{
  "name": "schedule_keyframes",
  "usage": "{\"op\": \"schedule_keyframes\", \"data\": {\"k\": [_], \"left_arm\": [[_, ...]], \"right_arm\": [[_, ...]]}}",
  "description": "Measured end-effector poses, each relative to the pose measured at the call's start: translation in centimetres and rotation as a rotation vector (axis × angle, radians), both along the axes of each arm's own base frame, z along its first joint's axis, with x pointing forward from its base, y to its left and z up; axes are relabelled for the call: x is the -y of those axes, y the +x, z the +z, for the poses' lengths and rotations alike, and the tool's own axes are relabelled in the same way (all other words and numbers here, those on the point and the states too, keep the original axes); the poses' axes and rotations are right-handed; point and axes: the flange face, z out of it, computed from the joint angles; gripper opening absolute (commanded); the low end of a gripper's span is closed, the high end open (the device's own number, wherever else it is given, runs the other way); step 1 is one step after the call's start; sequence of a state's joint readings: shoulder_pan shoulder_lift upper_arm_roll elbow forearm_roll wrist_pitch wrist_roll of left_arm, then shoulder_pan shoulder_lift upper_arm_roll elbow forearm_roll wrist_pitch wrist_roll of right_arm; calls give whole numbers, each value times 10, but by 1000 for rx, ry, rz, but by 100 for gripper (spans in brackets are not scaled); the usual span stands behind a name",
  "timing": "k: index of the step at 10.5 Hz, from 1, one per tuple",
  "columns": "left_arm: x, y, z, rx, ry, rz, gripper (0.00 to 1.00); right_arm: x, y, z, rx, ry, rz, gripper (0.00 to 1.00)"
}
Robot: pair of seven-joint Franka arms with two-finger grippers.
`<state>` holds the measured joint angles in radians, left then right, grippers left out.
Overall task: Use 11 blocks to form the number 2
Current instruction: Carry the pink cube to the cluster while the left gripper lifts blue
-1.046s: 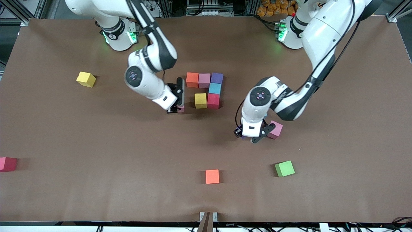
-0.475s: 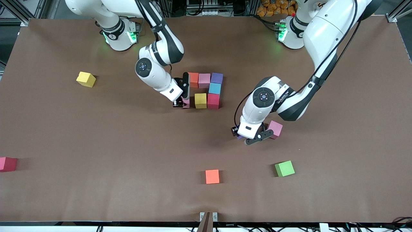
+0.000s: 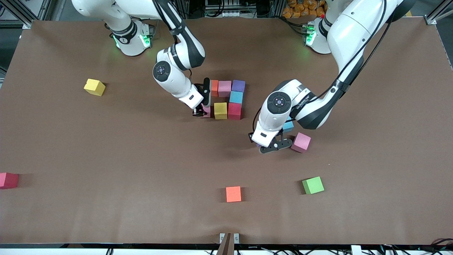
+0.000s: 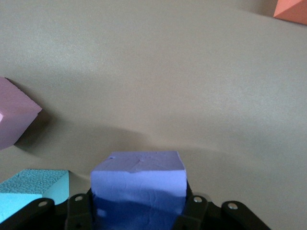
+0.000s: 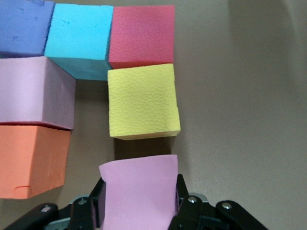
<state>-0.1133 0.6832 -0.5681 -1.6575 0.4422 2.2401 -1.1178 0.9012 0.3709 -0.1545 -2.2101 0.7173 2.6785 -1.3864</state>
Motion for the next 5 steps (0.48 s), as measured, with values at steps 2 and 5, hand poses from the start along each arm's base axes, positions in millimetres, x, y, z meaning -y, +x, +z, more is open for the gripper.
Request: {"op": "schedule_keyframes", "data": {"k": [2, 5], "left_arm": [[-1, 1, 0, 0, 2, 2, 0], [-2, 1, -1, 0, 3, 2, 0]], "right_arm": [[3, 1, -8, 1, -3, -22, 0], [14, 2, -17, -8, 91, -36, 0]]}}
